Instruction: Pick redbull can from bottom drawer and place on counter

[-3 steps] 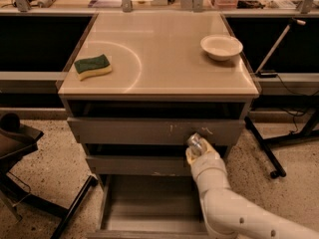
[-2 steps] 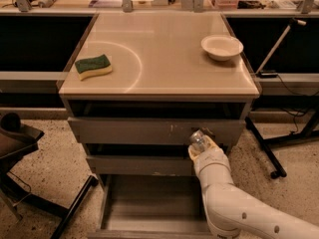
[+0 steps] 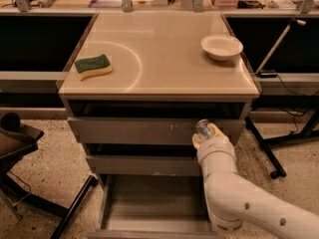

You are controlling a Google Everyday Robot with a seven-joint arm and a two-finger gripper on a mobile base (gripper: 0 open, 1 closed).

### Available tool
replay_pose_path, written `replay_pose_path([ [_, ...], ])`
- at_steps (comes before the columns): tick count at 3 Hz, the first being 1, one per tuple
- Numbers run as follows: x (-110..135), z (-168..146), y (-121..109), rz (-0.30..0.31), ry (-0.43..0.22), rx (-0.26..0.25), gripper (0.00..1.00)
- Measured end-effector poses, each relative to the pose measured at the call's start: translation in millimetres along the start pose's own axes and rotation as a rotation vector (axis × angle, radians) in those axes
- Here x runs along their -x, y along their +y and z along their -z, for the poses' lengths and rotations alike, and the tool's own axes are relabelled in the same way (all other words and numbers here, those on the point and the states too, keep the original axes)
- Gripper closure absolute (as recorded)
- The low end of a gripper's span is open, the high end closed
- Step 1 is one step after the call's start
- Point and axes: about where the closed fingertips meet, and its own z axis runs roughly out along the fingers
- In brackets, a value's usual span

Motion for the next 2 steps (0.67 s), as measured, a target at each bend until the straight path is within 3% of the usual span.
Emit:
replay_pose_path([
  [1,70.6,27.3,-92.0,0.044,0.028,-0.16,1.0],
  [2,168.5,65.6,-172.8,0.122,0.027,-0.329,1.0],
])
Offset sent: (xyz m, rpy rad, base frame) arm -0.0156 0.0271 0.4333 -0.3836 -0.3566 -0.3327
